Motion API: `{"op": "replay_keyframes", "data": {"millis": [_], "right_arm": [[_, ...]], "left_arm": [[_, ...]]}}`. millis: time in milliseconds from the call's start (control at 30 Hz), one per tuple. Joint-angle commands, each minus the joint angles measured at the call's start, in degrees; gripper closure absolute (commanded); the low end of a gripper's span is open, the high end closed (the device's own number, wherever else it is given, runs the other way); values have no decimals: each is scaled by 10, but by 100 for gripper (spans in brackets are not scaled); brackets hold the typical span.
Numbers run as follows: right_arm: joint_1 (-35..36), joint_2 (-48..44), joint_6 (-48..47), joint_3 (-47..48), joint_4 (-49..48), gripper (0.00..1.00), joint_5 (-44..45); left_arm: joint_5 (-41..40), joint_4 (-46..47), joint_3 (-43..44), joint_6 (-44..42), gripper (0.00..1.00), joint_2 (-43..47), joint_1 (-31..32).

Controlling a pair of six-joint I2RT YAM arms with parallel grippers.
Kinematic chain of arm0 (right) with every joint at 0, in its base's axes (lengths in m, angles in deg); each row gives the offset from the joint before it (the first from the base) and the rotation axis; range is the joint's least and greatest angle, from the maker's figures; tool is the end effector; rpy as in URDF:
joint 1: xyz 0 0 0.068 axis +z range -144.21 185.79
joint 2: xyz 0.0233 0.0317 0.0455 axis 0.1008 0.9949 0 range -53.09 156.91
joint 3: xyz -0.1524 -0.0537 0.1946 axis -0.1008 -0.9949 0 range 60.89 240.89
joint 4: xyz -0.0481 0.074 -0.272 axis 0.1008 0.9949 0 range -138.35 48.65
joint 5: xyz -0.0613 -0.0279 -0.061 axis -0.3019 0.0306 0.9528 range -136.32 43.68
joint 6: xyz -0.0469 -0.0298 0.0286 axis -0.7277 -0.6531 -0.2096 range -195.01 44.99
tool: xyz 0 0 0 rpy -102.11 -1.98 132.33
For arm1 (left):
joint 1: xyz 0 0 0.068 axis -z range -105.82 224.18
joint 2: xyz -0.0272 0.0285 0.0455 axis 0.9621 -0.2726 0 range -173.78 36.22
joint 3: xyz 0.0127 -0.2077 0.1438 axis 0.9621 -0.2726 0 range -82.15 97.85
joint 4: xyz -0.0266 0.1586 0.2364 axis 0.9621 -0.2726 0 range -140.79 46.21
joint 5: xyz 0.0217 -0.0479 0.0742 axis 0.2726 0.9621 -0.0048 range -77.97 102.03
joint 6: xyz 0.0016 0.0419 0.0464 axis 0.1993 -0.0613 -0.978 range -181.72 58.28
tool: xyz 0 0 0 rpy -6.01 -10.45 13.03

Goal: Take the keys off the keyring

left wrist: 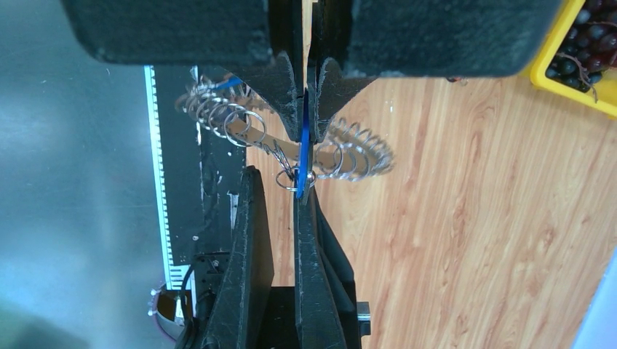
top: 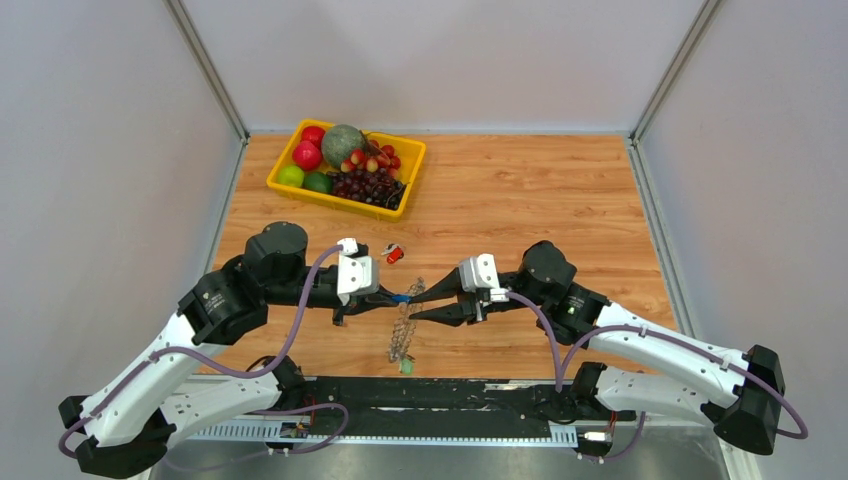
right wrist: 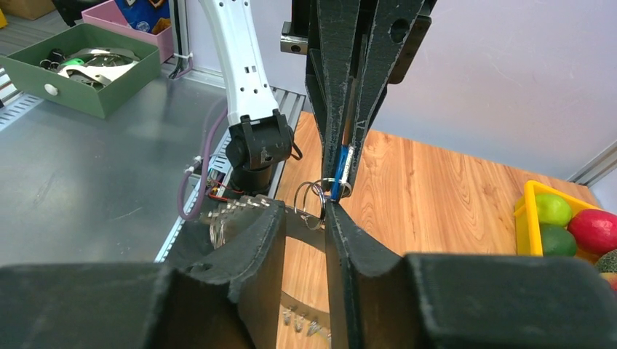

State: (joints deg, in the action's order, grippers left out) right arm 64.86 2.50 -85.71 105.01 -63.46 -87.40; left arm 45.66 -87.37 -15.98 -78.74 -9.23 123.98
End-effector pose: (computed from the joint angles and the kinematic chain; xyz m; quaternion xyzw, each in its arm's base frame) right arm 0.1117 0.2472 0.3261 -0.5764 0.3793 0.4988 0.5245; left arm 0.1000 -0.1592 0.3948 0.5726 0.5777 -0.3806 0.4398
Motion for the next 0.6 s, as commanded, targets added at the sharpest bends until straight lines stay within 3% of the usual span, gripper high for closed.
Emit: {"op": "replay_keyframes", "data": {"millis": [0, 367, 567], "right_arm": [[2, -1, 8, 24, -21, 74, -26], [1, 44, 36, 51, -34, 74, -24], [1, 43, 41, 49, -34, 98, -12]], "left_arm": [[-3, 31, 28, -5, 100, 9, 1], [6, 41, 26, 0, 100, 10, 1], [-4, 38, 22, -4, 100, 16, 1]]}}
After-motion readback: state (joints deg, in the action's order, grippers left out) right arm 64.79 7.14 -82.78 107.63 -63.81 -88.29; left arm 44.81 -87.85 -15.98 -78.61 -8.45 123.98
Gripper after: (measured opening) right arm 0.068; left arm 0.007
